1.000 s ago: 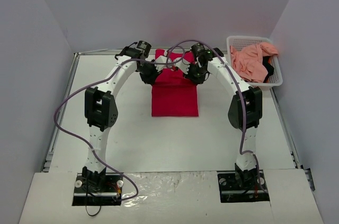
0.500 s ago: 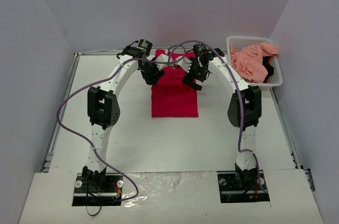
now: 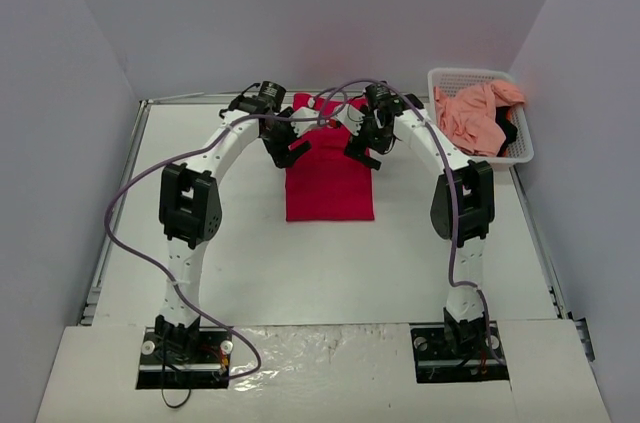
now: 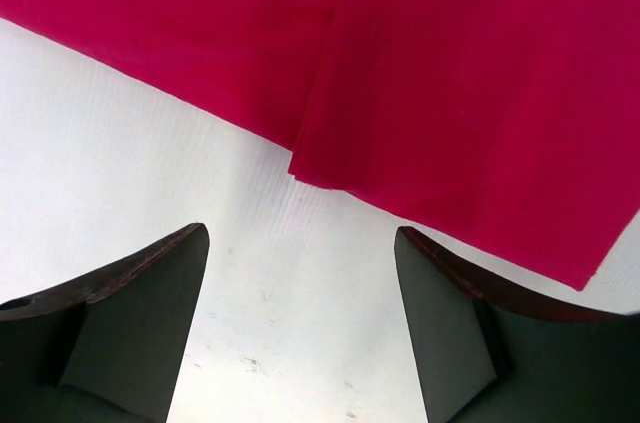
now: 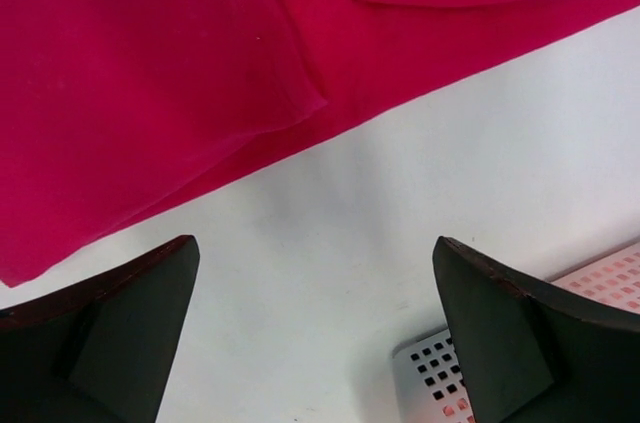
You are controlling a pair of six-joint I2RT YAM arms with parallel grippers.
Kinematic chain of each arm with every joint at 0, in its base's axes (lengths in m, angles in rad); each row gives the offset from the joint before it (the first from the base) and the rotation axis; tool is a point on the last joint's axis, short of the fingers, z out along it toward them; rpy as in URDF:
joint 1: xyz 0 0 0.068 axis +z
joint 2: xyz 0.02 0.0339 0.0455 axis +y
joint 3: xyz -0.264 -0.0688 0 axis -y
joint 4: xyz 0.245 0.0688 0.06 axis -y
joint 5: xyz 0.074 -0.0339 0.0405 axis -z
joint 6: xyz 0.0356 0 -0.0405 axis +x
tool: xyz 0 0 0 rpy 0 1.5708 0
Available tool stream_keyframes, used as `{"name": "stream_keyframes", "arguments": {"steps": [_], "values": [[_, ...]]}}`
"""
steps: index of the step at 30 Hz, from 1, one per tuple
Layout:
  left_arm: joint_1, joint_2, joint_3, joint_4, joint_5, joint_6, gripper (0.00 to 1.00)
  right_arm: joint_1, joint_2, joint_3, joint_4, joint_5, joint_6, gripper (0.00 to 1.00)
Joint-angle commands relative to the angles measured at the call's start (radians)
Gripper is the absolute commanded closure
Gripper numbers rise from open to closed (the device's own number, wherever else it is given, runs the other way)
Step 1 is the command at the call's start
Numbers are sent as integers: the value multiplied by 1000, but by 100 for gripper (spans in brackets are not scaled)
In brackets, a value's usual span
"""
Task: Fold and stack the t-shirts
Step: Fold the folded rectangular tshirt in 1/3 of the way, then grab one side of the 2/3 rectangular tshirt with both arms
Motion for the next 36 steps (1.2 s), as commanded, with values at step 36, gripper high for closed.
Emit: {"name": "stream_keyframes", "arguments": {"steps": [36], "values": [[-103, -339, -682, 184, 227, -13, 46, 109, -302, -562, 10, -200, 85, 20]]}}
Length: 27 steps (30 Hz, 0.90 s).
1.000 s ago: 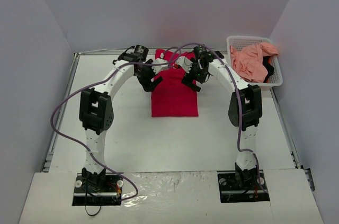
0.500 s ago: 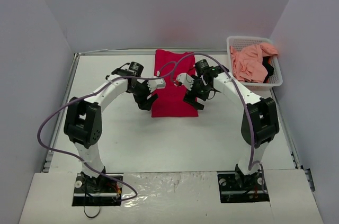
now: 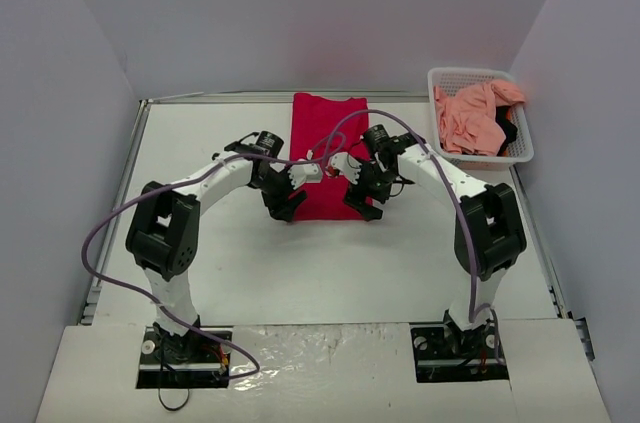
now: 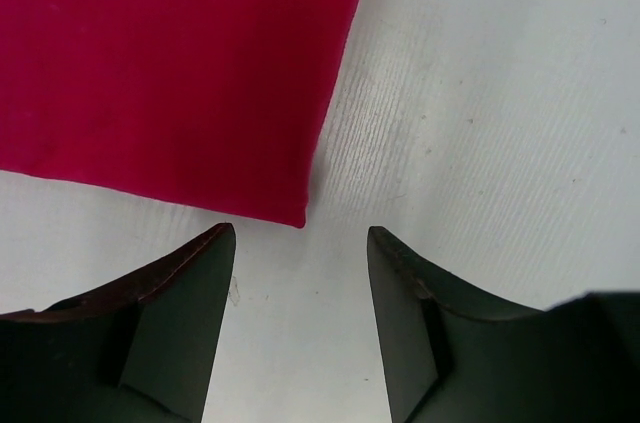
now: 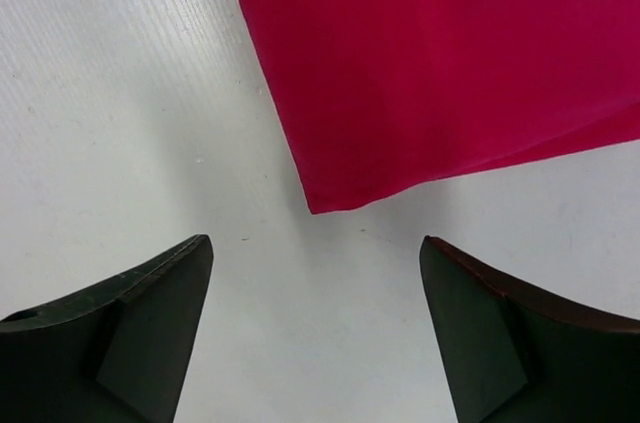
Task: Fold and stack the t-shirts
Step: Grab one side of the 2/3 rectangular tshirt with both arms
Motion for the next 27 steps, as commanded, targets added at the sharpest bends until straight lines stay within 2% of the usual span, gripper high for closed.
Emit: {"name": "stream_keyframes", "arguments": {"steps": [1, 18, 21, 27], "values": [[-27, 19, -2, 21, 41, 30, 46, 0, 50, -11, -8, -21, 17, 20], [-36, 165, 33, -44, -30, 43, 49, -8, 170, -22, 3, -47, 7, 28], [-36, 166, 25, -48, -33, 43, 55, -8, 167, -25, 3, -46, 10, 29], [-38, 110, 8, -22, -38, 7, 55, -8, 134, -45, 14, -12, 28, 30]]}}
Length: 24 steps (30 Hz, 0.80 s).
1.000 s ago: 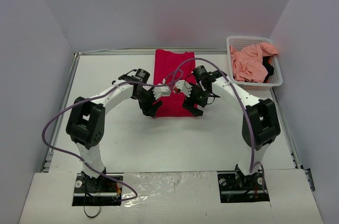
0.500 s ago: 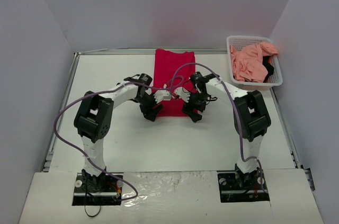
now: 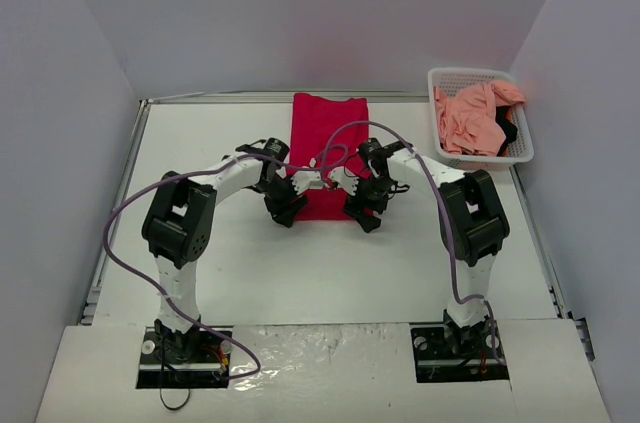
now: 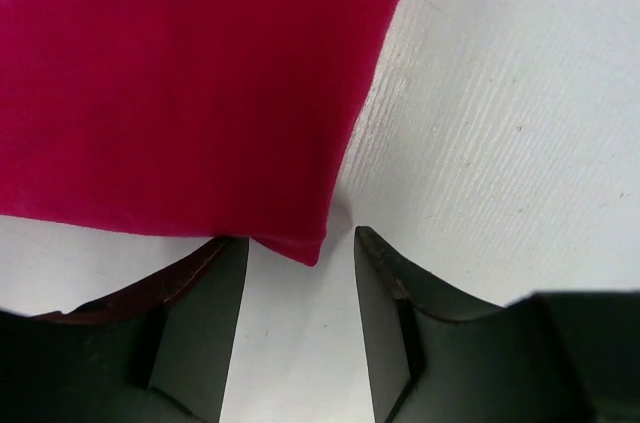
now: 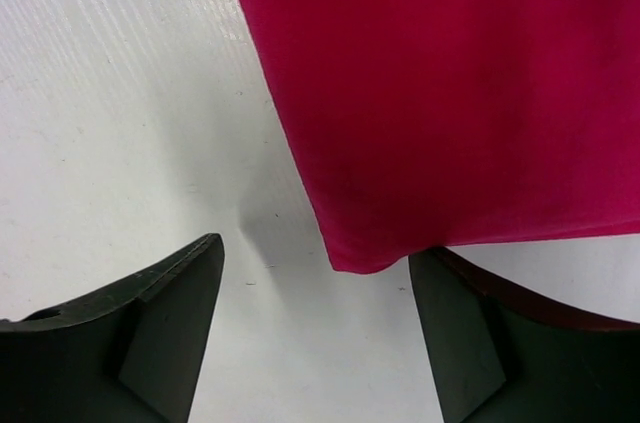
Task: Fold and stack the t-shirts
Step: Grab one side of the 2/3 rectangular tshirt with both arms
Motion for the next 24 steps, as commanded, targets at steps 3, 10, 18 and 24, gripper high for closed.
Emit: {"name": "stream_keyframes", "arguments": {"steps": [3, 10, 18, 24], "values": [[-34, -37, -22, -15, -3, 16, 55, 2, -19, -26, -5, 37, 51, 33], [-52, 0, -25, -49, -4, 22, 63, 17, -1, -50, -2, 56, 71, 52], [-58, -6, -15, -69, -1, 19, 97, 19, -10, -58, -2, 71, 88, 86], [-60, -20, -8, -95, -3, 21, 97, 27, -40, -59, -3, 66, 103, 100]]}}
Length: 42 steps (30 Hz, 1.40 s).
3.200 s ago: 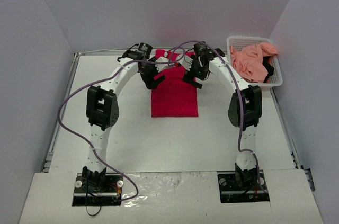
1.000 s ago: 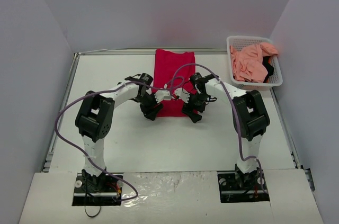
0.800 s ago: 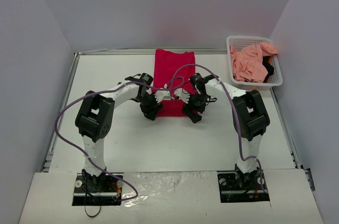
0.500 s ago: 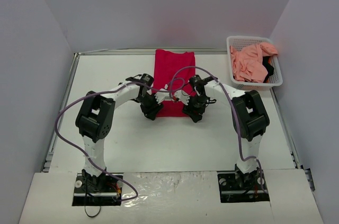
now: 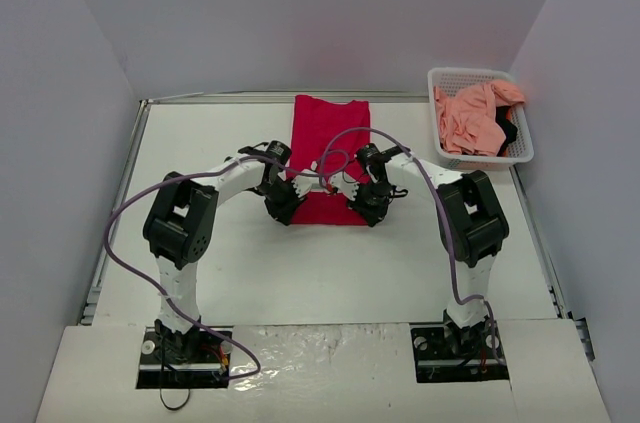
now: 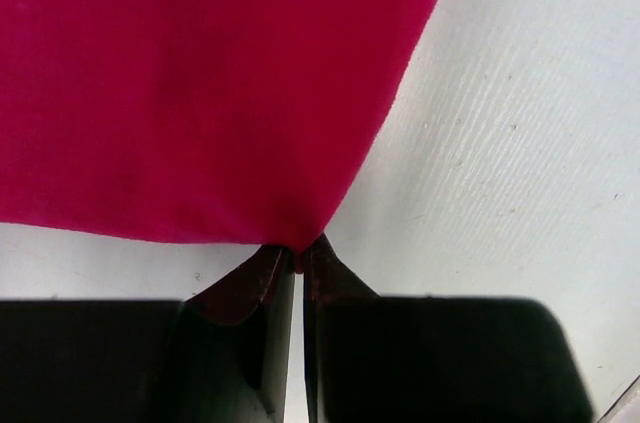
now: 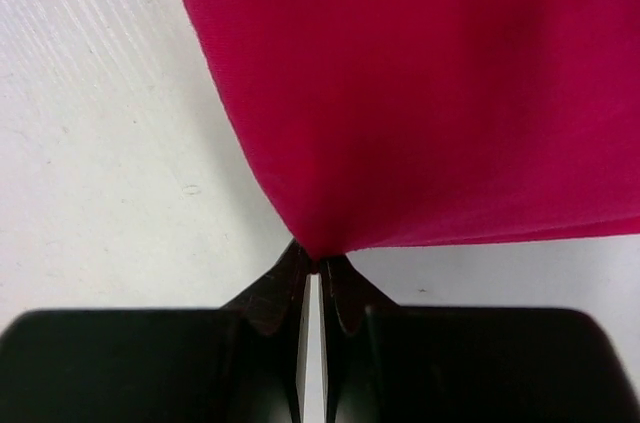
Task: Fold and stack the t-shirts
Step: Grab one side of the 2/3 rectangular tshirt with both arms, then fold the long partially folded tshirt into a neat square
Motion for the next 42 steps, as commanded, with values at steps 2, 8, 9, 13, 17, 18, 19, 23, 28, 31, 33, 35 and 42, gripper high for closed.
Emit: {"name": "stream_keyframes", "arguments": {"steps": [2, 8, 9, 13, 17, 18, 19, 23, 28, 31, 33, 35, 42], "values": [[-41, -29, 7, -100, 26, 49, 98, 16, -61, -19, -36, 20, 81, 100], [-42, -75, 35, -211, 44, 80, 98, 42, -134, -29, -85, 24, 94, 100], [-44, -84, 36, -229, 52, 86, 98, 45, -144, -29, -95, 26, 94, 100], [-45, -158, 38, -304, 89, 109, 98, 71, -217, -32, -154, 29, 94, 100], [-59, -241, 15, -389, 125, 132, 98, 110, -317, -32, -240, 21, 100, 100], [-61, -274, 15, -409, 138, 136, 98, 117, -336, -33, -254, 15, 103, 100], [-64, -291, 13, -433, 150, 150, 97, 134, -371, -33, -268, 6, 103, 100], [-68, -380, 3, -548, 208, 196, 98, 156, -448, -24, -380, -84, 80, 100], [-65, -489, -19, -639, 241, 259, 98, 157, -542, -9, -446, -109, 60, 100], [-65, -499, -22, -656, 230, 251, 98, 156, -557, -16, -451, -106, 54, 100], [-67, -489, -20, -654, 230, 250, 98, 156, -553, -16, -447, -98, 48, 100], [-65, -471, -17, -650, 219, 245, 98, 156, -539, -15, -440, -100, 43, 100], [-27, -408, 48, -633, 207, 239, 98, 148, -474, 42, -411, -77, 51, 100]]}}
